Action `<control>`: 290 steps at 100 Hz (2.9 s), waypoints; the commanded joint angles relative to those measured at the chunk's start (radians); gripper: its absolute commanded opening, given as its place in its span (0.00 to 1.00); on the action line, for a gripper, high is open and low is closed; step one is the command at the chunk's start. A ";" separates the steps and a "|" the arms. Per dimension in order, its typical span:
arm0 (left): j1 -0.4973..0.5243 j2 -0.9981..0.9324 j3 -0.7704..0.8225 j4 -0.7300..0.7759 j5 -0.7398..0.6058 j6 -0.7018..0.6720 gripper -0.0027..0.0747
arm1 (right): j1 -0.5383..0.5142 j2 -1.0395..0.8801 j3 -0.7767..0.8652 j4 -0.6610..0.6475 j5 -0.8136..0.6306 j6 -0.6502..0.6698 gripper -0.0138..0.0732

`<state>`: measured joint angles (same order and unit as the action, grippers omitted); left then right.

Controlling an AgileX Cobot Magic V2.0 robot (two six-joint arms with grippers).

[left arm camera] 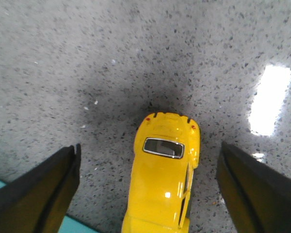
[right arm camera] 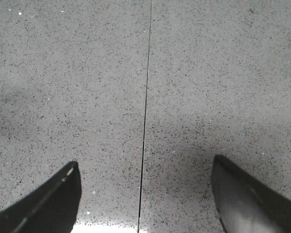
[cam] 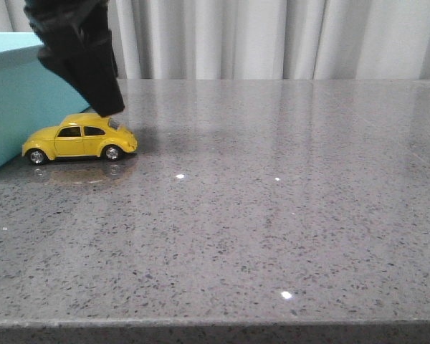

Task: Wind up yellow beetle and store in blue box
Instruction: 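Lower the left gripper over the stopped yellow car and grasp it, then lift the car with the left gripper and lower it into the blue box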

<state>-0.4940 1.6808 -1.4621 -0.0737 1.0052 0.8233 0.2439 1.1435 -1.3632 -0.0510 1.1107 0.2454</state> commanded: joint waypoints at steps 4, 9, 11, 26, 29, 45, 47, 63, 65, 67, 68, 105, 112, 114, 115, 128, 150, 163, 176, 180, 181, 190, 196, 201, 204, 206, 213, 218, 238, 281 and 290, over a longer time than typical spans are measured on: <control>-0.006 -0.012 -0.034 -0.006 -0.024 0.002 0.74 | 0.001 -0.026 -0.020 -0.007 -0.059 -0.013 0.80; -0.006 0.000 -0.034 -0.006 -0.022 0.002 0.74 | 0.001 -0.026 -0.020 -0.007 -0.059 -0.013 0.80; -0.006 0.007 -0.034 -0.006 -0.019 0.002 0.74 | 0.001 -0.026 -0.020 -0.007 -0.059 -0.013 0.80; -0.006 0.036 -0.034 -0.006 0.002 0.002 0.74 | 0.001 -0.026 -0.020 -0.007 -0.059 -0.013 0.80; -0.006 0.038 -0.034 -0.006 0.000 0.002 0.74 | 0.001 -0.026 -0.020 -0.007 -0.059 -0.013 0.80; -0.006 0.040 -0.034 -0.006 0.000 0.002 0.74 | 0.001 -0.026 -0.020 -0.007 -0.059 -0.013 0.80; -0.006 0.040 -0.034 -0.006 0.000 0.002 0.74 | 0.001 -0.026 -0.020 -0.007 -0.059 -0.013 0.80; -0.006 0.040 -0.034 -0.006 0.007 0.002 0.62 | 0.001 -0.026 -0.020 -0.007 -0.059 -0.013 0.80; -0.006 0.040 -0.034 -0.006 0.009 0.002 0.59 | 0.001 -0.026 -0.020 -0.007 -0.059 -0.013 0.80; -0.006 0.040 -0.034 -0.006 0.010 0.002 0.56 | 0.001 -0.026 -0.020 -0.007 -0.059 -0.013 0.80; -0.006 0.040 -0.034 -0.006 0.010 0.002 0.55 | 0.001 -0.026 -0.020 -0.007 -0.059 -0.013 0.80; -0.006 0.040 -0.064 -0.016 0.032 0.002 0.30 | 0.001 -0.026 -0.020 -0.007 -0.055 -0.013 0.80; -0.014 0.040 -0.106 -0.027 0.050 0.002 0.30 | 0.001 -0.026 -0.020 -0.007 -0.052 -0.013 0.80; -0.015 0.040 -0.122 -0.027 0.058 0.002 0.30 | 0.001 -0.026 -0.020 -0.007 -0.052 -0.013 0.80; -0.017 0.040 -0.133 -0.027 0.062 0.002 0.30 | 0.001 -0.026 -0.020 -0.007 -0.052 -0.013 0.80; -0.027 0.037 -0.260 -0.027 0.091 -0.011 0.30 | 0.001 -0.026 -0.020 -0.007 -0.051 -0.013 0.80; -0.014 0.003 -0.474 0.079 0.118 -0.189 0.30 | 0.001 -0.026 -0.020 -0.007 -0.052 -0.013 0.80; 0.032 -0.025 -0.517 0.148 0.181 -0.278 0.30 | 0.001 -0.026 -0.020 -0.007 -0.051 -0.013 0.80; 0.124 -0.033 -0.514 0.167 0.265 -0.318 0.30 | 0.001 -0.026 -0.020 -0.007 -0.048 -0.013 0.80; 0.150 -0.033 -0.511 0.164 0.263 -0.334 0.30 | 0.001 -0.026 -0.020 -0.007 -0.048 -0.013 0.80; 0.155 -0.033 -0.511 0.161 0.263 -0.337 0.30 | 0.001 -0.026 -0.020 -0.007 -0.048 -0.013 0.80; 0.223 -0.033 -0.498 0.137 0.263 -0.340 0.30 | 0.001 -0.026 -0.020 -0.007 -0.047 -0.013 0.80; 0.268 -0.033 -0.483 0.114 0.263 -0.340 0.30 | 0.001 -0.026 -0.020 -0.007 -0.046 -0.013 0.80; 0.304 -0.031 -0.465 0.091 0.263 -0.341 0.30 | 0.001 -0.026 -0.020 -0.007 -0.046 -0.013 0.80; 0.324 -0.027 -0.456 0.074 0.263 -0.341 0.30 | 0.001 -0.026 -0.020 -0.007 -0.046 -0.013 0.80; 0.337 -0.022 -0.448 0.066 0.263 -0.341 0.30 | 0.001 -0.026 -0.020 -0.007 -0.046 -0.013 0.80; 0.380 -0.008 -0.422 0.045 0.263 -0.341 0.30 | 0.001 -0.026 -0.020 -0.007 -0.046 -0.013 0.80; 0.405 0.005 -0.404 0.032 0.263 -0.341 0.30 | 0.001 -0.026 -0.020 -0.007 -0.046 -0.013 0.80; 0.457 0.072 -0.364 -0.007 0.263 -0.341 0.30 | 0.001 -0.026 -0.020 -0.007 -0.046 -0.013 0.80; 0.455 0.156 -0.357 -0.070 0.262 -0.341 0.57 | 0.001 -0.026 -0.020 -0.007 -0.032 -0.013 0.80; 0.455 0.156 -0.357 -0.061 0.262 -0.341 0.65 | 0.001 -0.026 -0.020 -0.007 -0.030 -0.013 0.80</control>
<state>-0.0369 1.8887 -1.7932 -0.1224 1.2473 0.4929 0.2439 1.1435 -1.3632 -0.0510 1.1269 0.2413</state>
